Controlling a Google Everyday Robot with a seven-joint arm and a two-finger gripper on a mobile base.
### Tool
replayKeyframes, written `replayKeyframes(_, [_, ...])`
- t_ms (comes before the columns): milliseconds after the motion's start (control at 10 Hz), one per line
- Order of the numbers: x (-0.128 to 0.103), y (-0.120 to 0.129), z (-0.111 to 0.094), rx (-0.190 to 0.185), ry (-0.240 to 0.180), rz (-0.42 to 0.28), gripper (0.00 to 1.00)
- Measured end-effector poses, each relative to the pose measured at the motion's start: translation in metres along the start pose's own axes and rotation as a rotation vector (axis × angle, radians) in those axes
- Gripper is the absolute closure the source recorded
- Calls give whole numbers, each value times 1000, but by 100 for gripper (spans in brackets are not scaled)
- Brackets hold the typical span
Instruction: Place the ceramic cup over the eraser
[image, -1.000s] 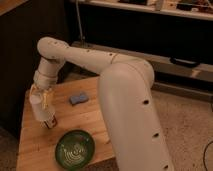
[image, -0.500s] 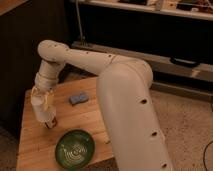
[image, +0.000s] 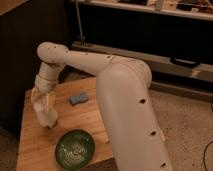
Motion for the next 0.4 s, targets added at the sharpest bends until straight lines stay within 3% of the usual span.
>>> replayKeyframes(400, [3, 8, -10, 24, 4, -8, 20])
